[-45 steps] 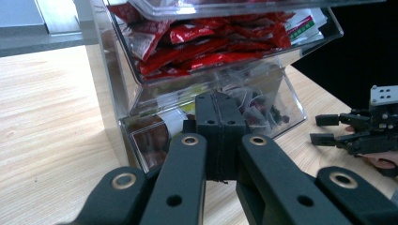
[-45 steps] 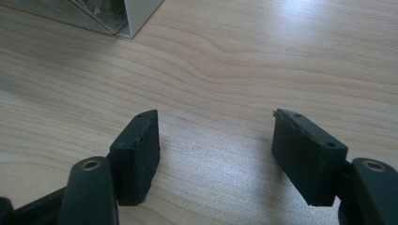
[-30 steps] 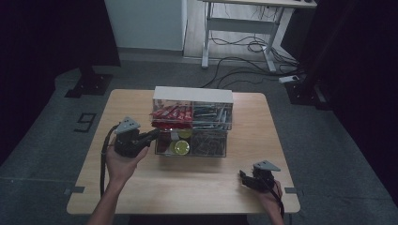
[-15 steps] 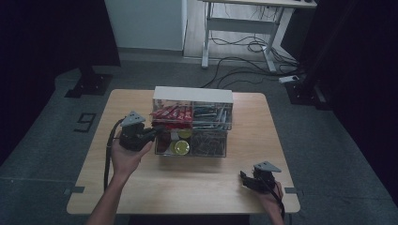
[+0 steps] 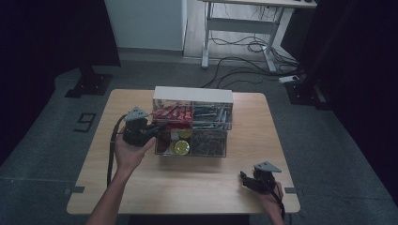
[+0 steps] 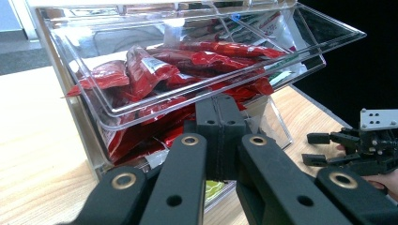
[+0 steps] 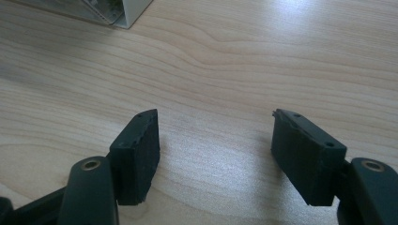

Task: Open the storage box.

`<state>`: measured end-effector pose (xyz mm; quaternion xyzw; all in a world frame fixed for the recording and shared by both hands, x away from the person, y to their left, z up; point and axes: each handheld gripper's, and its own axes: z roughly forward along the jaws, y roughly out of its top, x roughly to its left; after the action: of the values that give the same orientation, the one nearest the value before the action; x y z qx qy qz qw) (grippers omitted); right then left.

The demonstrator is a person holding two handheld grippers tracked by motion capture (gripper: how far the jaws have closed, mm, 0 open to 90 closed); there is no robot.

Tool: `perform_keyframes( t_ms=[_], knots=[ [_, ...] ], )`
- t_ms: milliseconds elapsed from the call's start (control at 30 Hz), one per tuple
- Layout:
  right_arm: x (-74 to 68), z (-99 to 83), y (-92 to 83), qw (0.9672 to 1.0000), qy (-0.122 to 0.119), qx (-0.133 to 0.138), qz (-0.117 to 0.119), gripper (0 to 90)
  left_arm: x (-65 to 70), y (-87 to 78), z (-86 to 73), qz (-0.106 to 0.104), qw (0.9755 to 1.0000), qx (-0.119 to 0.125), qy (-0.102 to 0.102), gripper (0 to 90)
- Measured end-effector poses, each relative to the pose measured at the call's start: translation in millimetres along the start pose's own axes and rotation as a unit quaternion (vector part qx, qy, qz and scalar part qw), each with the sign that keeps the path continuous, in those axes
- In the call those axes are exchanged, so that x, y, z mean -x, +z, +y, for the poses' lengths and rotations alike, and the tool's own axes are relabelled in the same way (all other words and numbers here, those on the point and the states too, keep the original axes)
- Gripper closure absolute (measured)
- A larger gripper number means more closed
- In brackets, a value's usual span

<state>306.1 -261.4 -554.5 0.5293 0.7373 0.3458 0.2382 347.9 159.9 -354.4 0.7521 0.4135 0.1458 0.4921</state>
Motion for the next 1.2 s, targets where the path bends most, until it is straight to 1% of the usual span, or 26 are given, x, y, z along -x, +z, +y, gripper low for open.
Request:
perform_keyframes(
  t_ms=[200,467,800,1033,1200],
  knots=[
    [0.0,-0.1,-0.1,1.0000,0.000,0.000,0.000,33.0,1.3,0.8,1.9,-0.002,1.0000,-0.002,0.002,90.0],
    [0.0,-0.1,-0.1,1.0000,-0.001,0.000,-0.001,33.0,1.1,-1.3,7.1,-0.007,1.0000,0.003,0.001,90.0],
    [-0.6,-0.5,-0.6,1.0000,0.000,0.000,-0.002,33.3,-2.1,-4.4,12.9,0.003,1.0000,0.006,0.001,90.0],
    [-0.5,-0.6,-0.6,1.0000,-0.001,0.000,-0.002,33.3,-9.0,-6.8,18.8,0.002,0.9998,0.015,-0.010,90.0],
    [-0.2,-0.7,-0.7,1.0000,0.000,0.000,-0.002,33.4,-11.6,-3.3,21.5,0.003,0.9998,0.013,-0.014,90.0]
  ],
)
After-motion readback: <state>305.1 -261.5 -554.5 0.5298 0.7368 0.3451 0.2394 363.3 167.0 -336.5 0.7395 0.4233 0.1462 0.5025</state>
